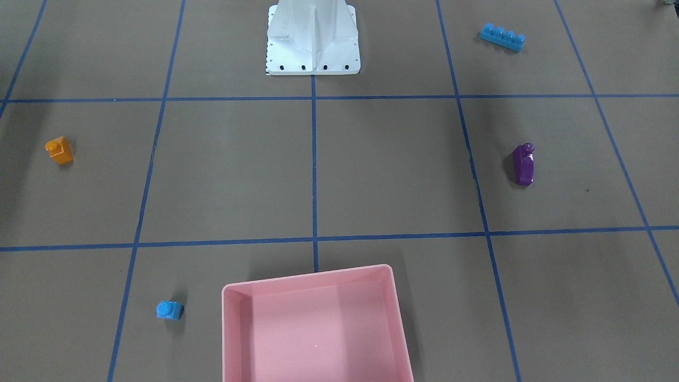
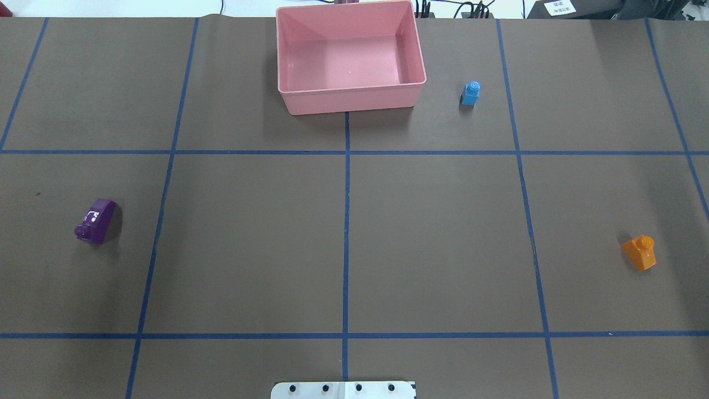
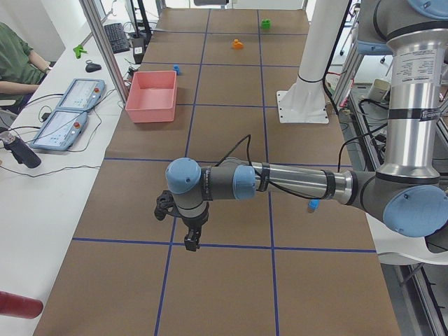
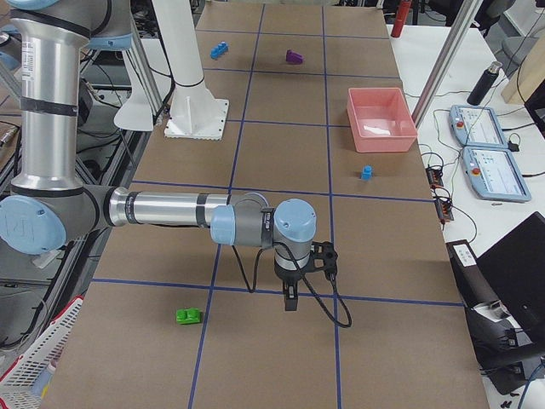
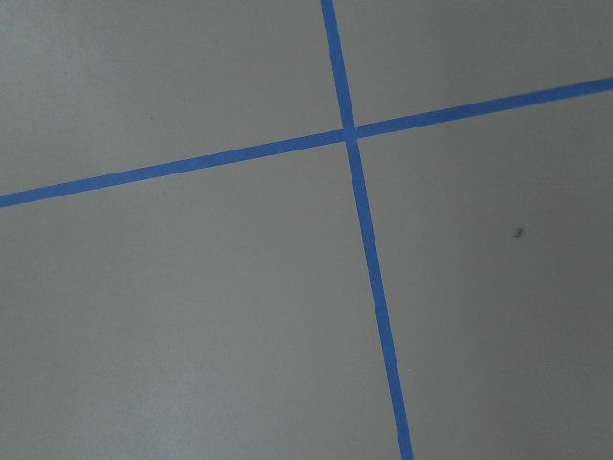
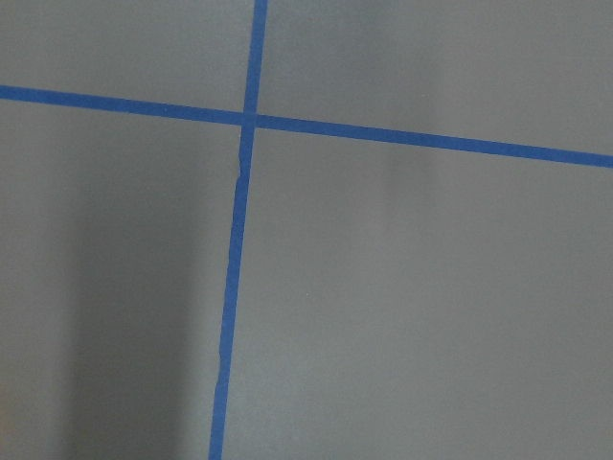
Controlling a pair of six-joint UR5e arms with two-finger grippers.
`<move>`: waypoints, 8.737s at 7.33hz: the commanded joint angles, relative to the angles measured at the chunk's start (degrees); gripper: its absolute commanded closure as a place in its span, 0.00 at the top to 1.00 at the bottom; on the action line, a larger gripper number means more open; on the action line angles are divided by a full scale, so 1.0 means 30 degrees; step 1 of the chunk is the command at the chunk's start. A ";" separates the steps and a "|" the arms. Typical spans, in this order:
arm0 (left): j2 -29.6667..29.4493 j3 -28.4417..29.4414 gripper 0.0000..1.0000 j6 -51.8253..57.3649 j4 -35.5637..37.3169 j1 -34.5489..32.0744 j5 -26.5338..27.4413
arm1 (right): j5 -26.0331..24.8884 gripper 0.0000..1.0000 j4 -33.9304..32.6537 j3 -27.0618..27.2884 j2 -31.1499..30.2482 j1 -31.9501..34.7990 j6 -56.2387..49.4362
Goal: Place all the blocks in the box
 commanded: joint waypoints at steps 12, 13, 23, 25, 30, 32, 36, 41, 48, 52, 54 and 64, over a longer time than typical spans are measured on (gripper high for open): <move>-0.1102 0.0751 1.00 -0.3225 -0.3515 0.0088 -0.0263 | 0.2085 1.00 0.1376 0.1170 0.0321 -0.0663 0.0117; -0.0785 0.0756 1.00 -0.3222 -0.4127 0.0088 -0.0293 | 0.2144 1.00 0.2015 0.1259 0.0234 -0.0986 0.0117; -0.0139 0.0814 1.00 -0.3252 -0.4892 0.0088 -0.0381 | -0.2712 1.00 1.4824 0.1816 -0.3517 -1.2933 1.3585; 0.0009 0.0843 1.00 -0.3252 -0.5041 0.0088 -0.0381 | -0.3625 0.99 1.4824 0.1700 -0.3459 -1.4081 1.3799; 0.0009 0.0844 1.00 -0.3252 -0.5070 0.0088 -0.0381 | -0.3569 0.07 1.4795 0.1670 -0.3487 -1.4437 1.3770; 0.0009 0.0815 1.00 -0.3252 -0.5070 0.0088 -0.0381 | -0.2696 0.00 1.4621 0.2427 -0.3197 -1.3478 1.3711; 0.0038 0.0697 1.00 -0.3281 -0.5070 0.0088 -0.0381 | -0.0844 0.00 0.9660 0.2462 0.3462 -1.0746 1.4759; 0.0127 0.0784 1.00 -0.3397 -0.5450 0.0088 -0.0410 | -0.1862 0.00 0.4892 -0.6063 1.7695 -1.1708 1.9770; 0.0097 0.0814 1.00 -0.3398 -0.5451 0.0088 -0.0410 | -0.7228 0.94 0.9405 -1.8661 2.5019 -1.3702 2.0099; -0.0019 0.0698 1.00 -0.3660 -0.6531 0.0698 -0.0410 | -0.6625 0.99 0.8445 -1.7964 2.4960 -1.3357 1.9922; 0.0009 0.0375 1.00 -0.6542 -0.8891 0.3530 -0.0352 | -0.5359 0.99 0.2496 -1.3213 2.4030 -1.2798 1.7855; -0.0108 -0.0798 0.73 -1.9394 -1.2454 1.4938 0.4626 | -0.3539 1.00 0.0029 0.4629 0.7001 -1.1683 1.2803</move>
